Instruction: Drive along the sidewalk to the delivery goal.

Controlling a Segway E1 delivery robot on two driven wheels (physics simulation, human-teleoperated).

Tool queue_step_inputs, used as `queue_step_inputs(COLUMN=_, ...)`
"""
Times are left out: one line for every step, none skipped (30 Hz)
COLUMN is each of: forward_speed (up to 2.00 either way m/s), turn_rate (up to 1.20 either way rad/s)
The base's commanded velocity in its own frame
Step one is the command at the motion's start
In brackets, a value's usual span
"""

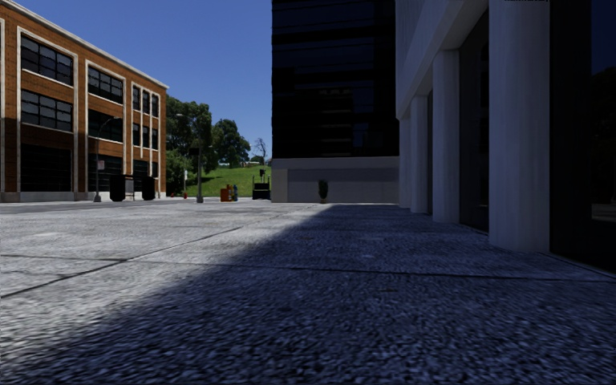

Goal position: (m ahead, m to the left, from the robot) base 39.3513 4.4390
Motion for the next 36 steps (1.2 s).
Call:
queue_step_inputs(forward_speed=2.0, turn_rate=0.0)
queue_step_inputs(forward_speed=2.0, turn_rate=0.0)
queue_step_inputs(forward_speed=2.0, turn_rate=0.0)
queue_step_inputs(forward_speed=2.0, turn_rate=0.0)
queue_step_inputs(forward_speed=2.0, turn_rate=0.0)
queue_step_inputs(forward_speed=2.0, turn_rate=0.0)
queue_step_inputs(forward_speed=2.0, turn_rate=0.0)
queue_step_inputs(forward_speed=2.0, turn_rate=0.0)
queue_step_inputs(forward_speed=2.0, turn_rate=0.0)
queue_step_inputs(forward_speed=2.0, turn_rate=0.07)
queue_step_inputs(forward_speed=2.0, turn_rate=0.15)
queue_step_inputs(forward_speed=2.0, turn_rate=0.21)
queue_step_inputs(forward_speed=2.0, turn_rate=0.21)
queue_step_inputs(forward_speed=2.0, turn_rate=0.23)
queue_step_inputs(forward_speed=2.0, turn_rate=0.24)
queue_step_inputs(forward_speed=2.0, turn_rate=0.24)
queue_step_inputs(forward_speed=2.0, turn_rate=0.24)
queue_step_inputs(forward_speed=2.0, turn_rate=0.25)
queue_step_inputs(forward_speed=2.0, turn_rate=0.25)
queue_step_inputs(forward_speed=2.0, turn_rate=0.26)
queue_step_inputs(forward_speed=2.0, turn_rate=0.26)
queue_step_inputs(forward_speed=2.0, turn_rate=0.3)
queue_step_inputs(forward_speed=2.0, turn_rate=0.33)
queue_step_inputs(forward_speed=2.0, turn_rate=0.34)
queue_step_inputs(forward_speed=2.0, turn_rate=0.34)
queue_step_inputs(forward_speed=2.0, turn_rate=0.34)
queue_step_inputs(forward_speed=2.0, turn_rate=0.35)
queue_step_inputs(forward_speed=2.0, turn_rate=0.35)
queue_step_inputs(forward_speed=2.0, turn_rate=0.35)
queue_step_inputs(forward_speed=2.0, turn_rate=0.35)
queue_step_inputs(forward_speed=2.0, turn_rate=0.35)
queue_step_inputs(forward_speed=2.0, turn_rate=0.35)
queue_step_inputs(forward_speed=2.0, turn_rate=0.35)
queue_step_inputs(forward_speed=2.0, turn_rate=0.35)
queue_step_inputs(forward_speed=2.0, turn_rate=0.35)
queue_step_inputs(forward_speed=2.0, turn_rate=0.35)
